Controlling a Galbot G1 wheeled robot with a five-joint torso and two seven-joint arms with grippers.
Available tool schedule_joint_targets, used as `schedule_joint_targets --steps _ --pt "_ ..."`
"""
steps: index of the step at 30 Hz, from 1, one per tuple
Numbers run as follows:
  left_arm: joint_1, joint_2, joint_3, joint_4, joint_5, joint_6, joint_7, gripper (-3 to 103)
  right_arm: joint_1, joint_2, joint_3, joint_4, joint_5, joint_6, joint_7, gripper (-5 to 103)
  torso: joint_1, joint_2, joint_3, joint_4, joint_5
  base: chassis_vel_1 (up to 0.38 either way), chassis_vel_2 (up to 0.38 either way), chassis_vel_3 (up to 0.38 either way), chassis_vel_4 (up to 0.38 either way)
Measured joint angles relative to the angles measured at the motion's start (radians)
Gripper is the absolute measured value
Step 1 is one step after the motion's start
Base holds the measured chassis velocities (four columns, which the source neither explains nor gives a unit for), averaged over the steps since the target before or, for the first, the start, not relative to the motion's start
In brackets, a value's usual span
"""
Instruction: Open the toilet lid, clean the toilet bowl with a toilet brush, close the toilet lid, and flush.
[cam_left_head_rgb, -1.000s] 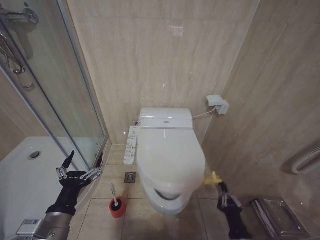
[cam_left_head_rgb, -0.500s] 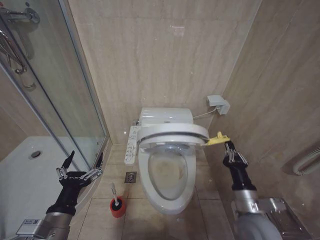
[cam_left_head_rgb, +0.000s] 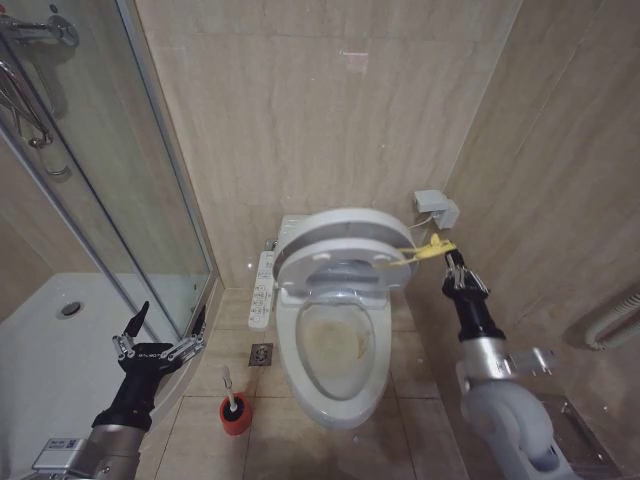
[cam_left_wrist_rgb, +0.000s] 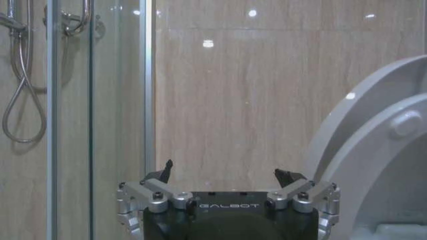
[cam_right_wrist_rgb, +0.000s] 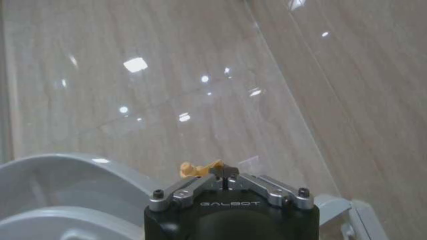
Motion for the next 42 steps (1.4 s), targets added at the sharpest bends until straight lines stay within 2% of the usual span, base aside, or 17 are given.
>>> schedule_joint_targets --steps 12,18,28,35,42 --pt "0.000 0.000 0.000 0.000 0.000 0.000 0.000 100 0.333 0.042 -0.082 -0.248 -0.006 -0.020 0.022 0 0.000 0.000 0.000 -0.0004 -0.0002 0.000 0.000 0.000 0.000" --pt "0.000 0.000 0.000 0.000 0.000 0.000 0.000 100 0.559 0.083 -0.144 -0.448 -0.070 -0.009 0.028 0 0.000 0.000 0.000 -0.0005 0.0000 0.000 0.000 0.000 0.000" --pt "0.000 0.000 0.000 0.000 0.000 0.000 0.000 100 0.823 0.129 -0.221 -0.740 -0.165 0.033 0.024 0 0.000 0.000 0.000 -0.0002 0.0000 0.000 0.000 0.000 0.000" --pt "0.000 0.000 0.000 0.000 0.000 0.000 0.000 100 0.923 0.144 -0.244 -0.837 -0.217 0.054 0.020 0 0.000 0.000 0.000 0.0003 -0.0001 0.000 0.000 0.000 0.000" --pt "0.000 0.000 0.000 0.000 0.000 0.000 0.000 100 0.922 0.142 -0.239 -0.851 -0.260 0.059 0.037 0 0.000 0.000 0.000 -0.0002 0.0000 0.000 0.000 0.000 0.000"
